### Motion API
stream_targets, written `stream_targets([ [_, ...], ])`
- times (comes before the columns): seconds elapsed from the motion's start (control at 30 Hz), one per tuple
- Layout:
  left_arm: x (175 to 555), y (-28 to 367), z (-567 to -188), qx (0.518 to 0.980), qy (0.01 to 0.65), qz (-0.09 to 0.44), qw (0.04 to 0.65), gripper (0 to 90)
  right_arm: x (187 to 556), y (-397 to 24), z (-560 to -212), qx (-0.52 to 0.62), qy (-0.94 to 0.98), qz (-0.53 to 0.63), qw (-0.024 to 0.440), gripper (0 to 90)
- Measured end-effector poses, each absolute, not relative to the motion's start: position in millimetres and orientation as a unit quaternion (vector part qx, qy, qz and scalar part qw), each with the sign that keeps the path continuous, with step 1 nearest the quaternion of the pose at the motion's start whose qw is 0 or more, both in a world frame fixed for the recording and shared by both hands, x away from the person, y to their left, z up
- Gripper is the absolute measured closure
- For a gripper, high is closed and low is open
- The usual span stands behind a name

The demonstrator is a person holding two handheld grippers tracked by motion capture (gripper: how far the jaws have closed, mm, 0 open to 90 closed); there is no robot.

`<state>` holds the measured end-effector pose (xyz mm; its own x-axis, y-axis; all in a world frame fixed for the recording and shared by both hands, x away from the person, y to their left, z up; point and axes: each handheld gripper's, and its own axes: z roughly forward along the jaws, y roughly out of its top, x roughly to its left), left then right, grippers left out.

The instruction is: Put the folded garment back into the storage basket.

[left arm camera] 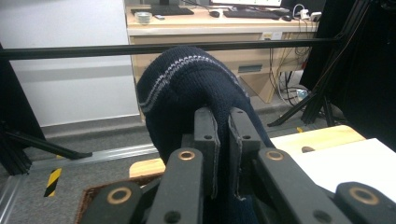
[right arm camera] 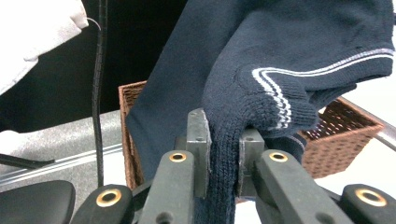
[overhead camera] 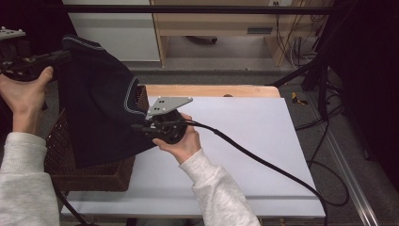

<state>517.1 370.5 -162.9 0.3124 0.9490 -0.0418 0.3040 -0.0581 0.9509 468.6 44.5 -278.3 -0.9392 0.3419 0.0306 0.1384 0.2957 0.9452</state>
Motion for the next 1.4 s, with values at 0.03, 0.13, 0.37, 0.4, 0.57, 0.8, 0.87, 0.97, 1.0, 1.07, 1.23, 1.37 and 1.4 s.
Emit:
stream_targets([
  [0.03, 517.4, 372.4, -163.0, 0.647, 0.485, 0.331, 0.486, 83.9, 468.5, 48.9, -279.4, 0.147, 0.801, 0.573, 0.089, 80.6],
  [0.13, 518.0, 380.5, -165.0, 0.646, 0.49, 0.333, 0.481, 83.8, 468.5, 60.2, -281.8, 0.142, 0.803, 0.572, 0.087, 80.6],
  [0.37, 520.0, 399.8, -171.1, 0.642, 0.503, 0.336, 0.472, 83.8, 469.9, 84.6, -288.9, 0.134, 0.805, 0.571, 0.085, 80.5],
  [0.4, 520.4, 402.7, -172.0, 0.642, 0.503, 0.337, 0.47, 83.8, 470.5, 87.9, -290.4, 0.134, 0.807, 0.57, 0.082, 80.6],
  [0.57, 524.0, 412.4, -178.0, 0.645, 0.508, 0.339, 0.46, 83.9, 474.1, 105.7, -300.4, 0.132, 0.811, 0.565, 0.076, 80.4],
  [0.8, 529.2, 424.5, -190.2, 0.648, 0.513, 0.337, 0.451, 83.8, 478.3, 126.7, -318.2, 0.131, 0.813, 0.563, 0.072, 80.4],
  [0.87, 530.0, 428.1, -194.5, 0.649, 0.516, 0.337, 0.445, 83.8, 478.5, 132.4, -323.6, 0.131, 0.814, 0.562, 0.07, 80.4],
  [0.97, 531.9, 434.4, -203.9, 0.647, 0.523, 0.334, 0.443, 83.8, 478.0, 140.0, -331.7, 0.133, 0.815, 0.56, 0.068, 80.3],
  [1.0, 533.0, 436.8, -208.3, 0.647, 0.526, 0.333, 0.44, 83.8, 477.8, 142.2, -334.3, 0.133, 0.816, 0.558, 0.067, 80.2],
  [1.07, 535.0, 440.2, -215.8, 0.649, 0.529, 0.332, 0.435, 83.8, 477.3, 146.0, -339.7, 0.135, 0.817, 0.556, 0.066, 80.2],
  [1.23, 541.4, 447.0, -237.3, 0.655, 0.534, 0.324, 0.426, 83.8, 478.7, 153.1, -355.3, 0.141, 0.822, 0.549, 0.061, 80.1],
  [1.37, 549.1, 450.4, -256.0, 0.66, 0.54, 0.316, 0.417, 83.7, 481.4, 159.2, -369.9, 0.151, 0.825, 0.541, 0.056, 79.9],
  [1.4, 551.3, 450.8, -260.2, 0.661, 0.541, 0.314, 0.414, 83.7, 482.2, 160.3, -373.1, 0.154, 0.826, 0.54, 0.055, 79.9],
])
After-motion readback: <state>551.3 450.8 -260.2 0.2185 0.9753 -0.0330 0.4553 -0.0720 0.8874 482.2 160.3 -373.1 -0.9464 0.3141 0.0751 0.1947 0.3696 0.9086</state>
